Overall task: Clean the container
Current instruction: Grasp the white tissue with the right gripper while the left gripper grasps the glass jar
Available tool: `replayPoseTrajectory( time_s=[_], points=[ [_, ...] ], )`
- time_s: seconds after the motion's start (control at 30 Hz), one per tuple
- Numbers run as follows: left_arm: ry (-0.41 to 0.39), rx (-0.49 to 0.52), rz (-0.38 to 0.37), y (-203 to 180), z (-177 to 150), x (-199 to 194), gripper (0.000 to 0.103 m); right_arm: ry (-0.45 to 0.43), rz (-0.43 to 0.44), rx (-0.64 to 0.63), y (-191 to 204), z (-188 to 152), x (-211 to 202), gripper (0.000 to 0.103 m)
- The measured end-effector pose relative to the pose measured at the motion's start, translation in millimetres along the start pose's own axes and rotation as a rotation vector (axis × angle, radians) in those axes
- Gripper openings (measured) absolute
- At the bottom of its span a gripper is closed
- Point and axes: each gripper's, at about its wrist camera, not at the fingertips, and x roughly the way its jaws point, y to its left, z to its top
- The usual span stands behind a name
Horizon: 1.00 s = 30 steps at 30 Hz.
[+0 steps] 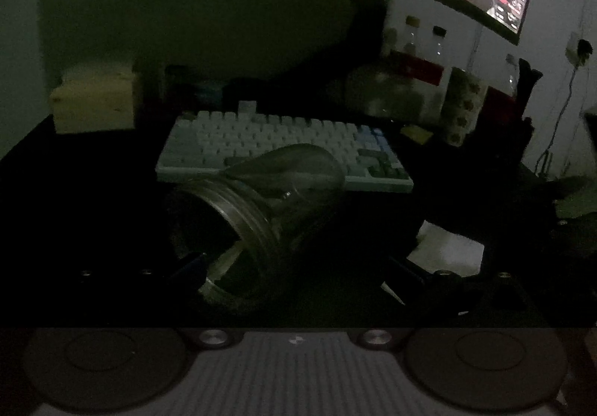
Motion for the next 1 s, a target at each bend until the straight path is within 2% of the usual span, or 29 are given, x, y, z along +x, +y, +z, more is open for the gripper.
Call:
replayPoseTrajectory(
  time_s=[0.13,0.33,0.47,0.5,0.57,0.6,0.63,0.7,0.77,0.83,0.87,0.93,0.97,1.0],
  points=[
    [-0.008,0.006,0.022,3,-4,8,0.103,0.016,0.096,0.075,-21,1,8,0.075],
    [0.001,-0.088,-0.007,17,-3,16,0.103,0.036,0.086,0.051,-23,6,8,0.075],
    [-0.011,-0.115,-0.002,23,-2,19,0.09,0.022,0.07,0.006,-17,4,7,0.073],
    [-0.014,-0.112,-0.001,22,-3,21,0.086,0.006,0.057,-0.013,-16,2,7,0.069],
    [-0.02,-0.105,0.002,22,-3,23,0.078,-0.044,-0.003,-0.077,-11,-6,7,0.046],
    [-0.026,-0.105,0.001,21,-3,24,0.077,-0.069,-0.037,-0.112,-9,-10,7,0.022],
    [-0.032,-0.108,0.0,21,-3,26,0.076,-0.09,-0.052,-0.134,-8,-13,6,0.006],
    [-0.041,-0.113,-0.004,20,-2,29,0.069,-0.116,-0.033,-0.116,-12,-18,3,0.006],
    [-0.055,-0.122,-0.01,20,-1,32,0.068,-0.161,-0.037,-0.101,-13,-22,-4,0.006],
    [-0.064,-0.127,-0.015,21,-2,34,0.064,-0.208,-0.038,-0.095,-13,-24,-14,0.006],
    [-0.067,-0.131,-0.03,21,-1,35,0.058,-0.228,-0.029,-0.085,-13,-24,-21,0.006],
    [-0.071,-0.134,-0.07,23,-2,37,0.039,-0.272,-0.011,-0.073,-13,-21,-36,0.006],
    [-0.067,-0.124,-0.092,22,-2,38,0.02,-0.292,-0.003,-0.07,-13,-20,-42,0.006],
    [-0.063,-0.115,-0.114,21,-3,39,0.014,-0.311,0.002,-0.069,-12,-18,-49,0.006]
  ],
)
